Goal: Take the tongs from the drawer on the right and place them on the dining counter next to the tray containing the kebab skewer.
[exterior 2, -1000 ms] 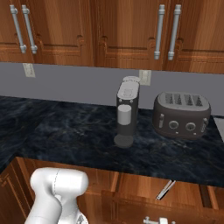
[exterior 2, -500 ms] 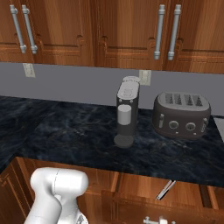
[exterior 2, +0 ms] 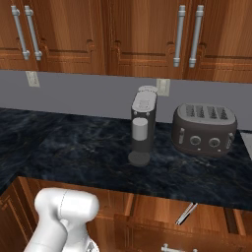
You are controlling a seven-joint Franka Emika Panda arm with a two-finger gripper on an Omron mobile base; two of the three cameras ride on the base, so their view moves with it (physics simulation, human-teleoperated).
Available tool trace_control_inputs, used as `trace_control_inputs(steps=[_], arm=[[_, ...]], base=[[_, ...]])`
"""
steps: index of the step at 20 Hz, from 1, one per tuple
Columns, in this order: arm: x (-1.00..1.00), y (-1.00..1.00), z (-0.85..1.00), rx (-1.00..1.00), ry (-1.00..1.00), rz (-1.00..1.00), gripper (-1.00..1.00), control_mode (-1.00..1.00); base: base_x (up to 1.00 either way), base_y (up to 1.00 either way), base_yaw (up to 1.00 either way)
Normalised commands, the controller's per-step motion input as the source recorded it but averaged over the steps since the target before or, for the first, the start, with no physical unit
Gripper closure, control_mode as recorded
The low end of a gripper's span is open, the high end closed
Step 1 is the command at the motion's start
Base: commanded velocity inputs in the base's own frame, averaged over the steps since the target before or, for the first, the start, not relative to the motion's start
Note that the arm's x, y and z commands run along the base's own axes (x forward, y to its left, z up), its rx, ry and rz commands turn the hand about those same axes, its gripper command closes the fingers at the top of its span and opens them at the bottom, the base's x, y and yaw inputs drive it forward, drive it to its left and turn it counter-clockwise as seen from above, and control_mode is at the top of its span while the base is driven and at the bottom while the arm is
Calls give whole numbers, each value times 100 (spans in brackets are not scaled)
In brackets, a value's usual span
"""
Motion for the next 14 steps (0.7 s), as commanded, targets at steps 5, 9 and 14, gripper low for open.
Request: trace_control_inputs(steps=[5,9,14], arm=[[-23,1,24,-3,0,0,-100,-100],[-9,1,37,-2,0,0,-100,-100],[-6,6,42,-3,0,0,-100,-100]], base=[[0,0,0],[0,0,0],[0,0,0]])
